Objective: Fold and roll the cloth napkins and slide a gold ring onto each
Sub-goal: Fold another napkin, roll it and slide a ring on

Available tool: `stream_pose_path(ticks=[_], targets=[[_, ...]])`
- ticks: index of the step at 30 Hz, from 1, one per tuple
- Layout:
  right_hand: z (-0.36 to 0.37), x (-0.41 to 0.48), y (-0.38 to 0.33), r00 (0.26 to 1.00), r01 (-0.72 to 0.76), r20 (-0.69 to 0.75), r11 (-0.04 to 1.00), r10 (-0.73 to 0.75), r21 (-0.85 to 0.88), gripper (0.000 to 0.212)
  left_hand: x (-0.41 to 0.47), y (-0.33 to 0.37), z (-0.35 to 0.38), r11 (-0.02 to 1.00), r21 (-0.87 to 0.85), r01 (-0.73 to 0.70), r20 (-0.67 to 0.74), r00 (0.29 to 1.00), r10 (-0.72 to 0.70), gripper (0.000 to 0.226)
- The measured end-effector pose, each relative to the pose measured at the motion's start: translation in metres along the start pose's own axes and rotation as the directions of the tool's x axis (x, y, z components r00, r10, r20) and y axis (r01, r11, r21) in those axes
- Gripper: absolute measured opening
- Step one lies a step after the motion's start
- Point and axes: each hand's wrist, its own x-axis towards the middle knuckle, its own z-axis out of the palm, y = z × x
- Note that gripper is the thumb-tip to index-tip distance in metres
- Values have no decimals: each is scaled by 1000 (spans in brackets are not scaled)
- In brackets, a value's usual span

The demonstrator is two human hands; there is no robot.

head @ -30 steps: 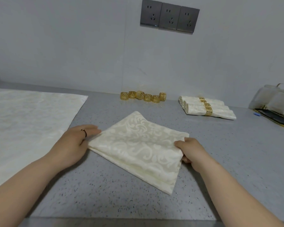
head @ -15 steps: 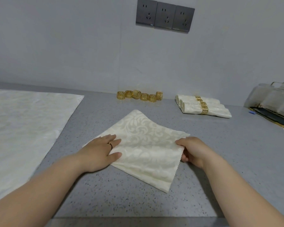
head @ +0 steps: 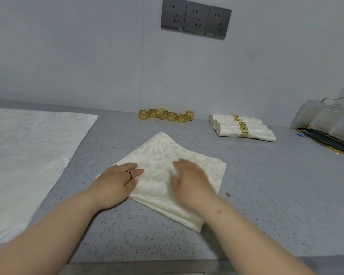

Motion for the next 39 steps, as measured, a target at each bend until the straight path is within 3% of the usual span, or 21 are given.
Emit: stream_pose_path(ticks=[5,10,14,18,22,24,28,31,35,38,39], targets=[[43,7,-16,977,62,209,991,-37,-116,56,-2,4,0,984,172,48,76,995,-62,49],[27,15,19,975,40,220,993,-14,-115,55,-13,19,-7,930,354,98,152,975,-161,55],[15,22,52,977,27,213,993,-2,-116,52,-28,48,-11,855,518,17,197,970,-139,55],[15,22,59,978,76,204,989,-49,-129,52,-6,54,-18,921,390,-19,218,973,-72,50],[17,23,61,979,84,195,987,-56,-136,53,48,39,-11,924,380,48,102,990,-93,52],[18,24,60,978,80,200,987,-51,-141,66,70,33,-7,932,346,110,86,985,-148,53],[17,22,58,984,83,168,991,-64,-106,110,95,18,-5,926,334,179,97,970,-222,53],[16,23,59,982,99,173,990,-81,-98,116,101,7,-6,929,292,226,78,963,-258,54],[17,25,61,979,110,183,990,-92,-91,106,103,2,-4,936,260,237,42,966,-256,54],[19,26,64,978,118,182,988,-98,-101,59,98,3,-3,934,244,260,-92,965,-244,51],[19,26,65,980,119,174,988,-101,-97,54,95,4,-3,932,237,274,-153,958,-243,50]])
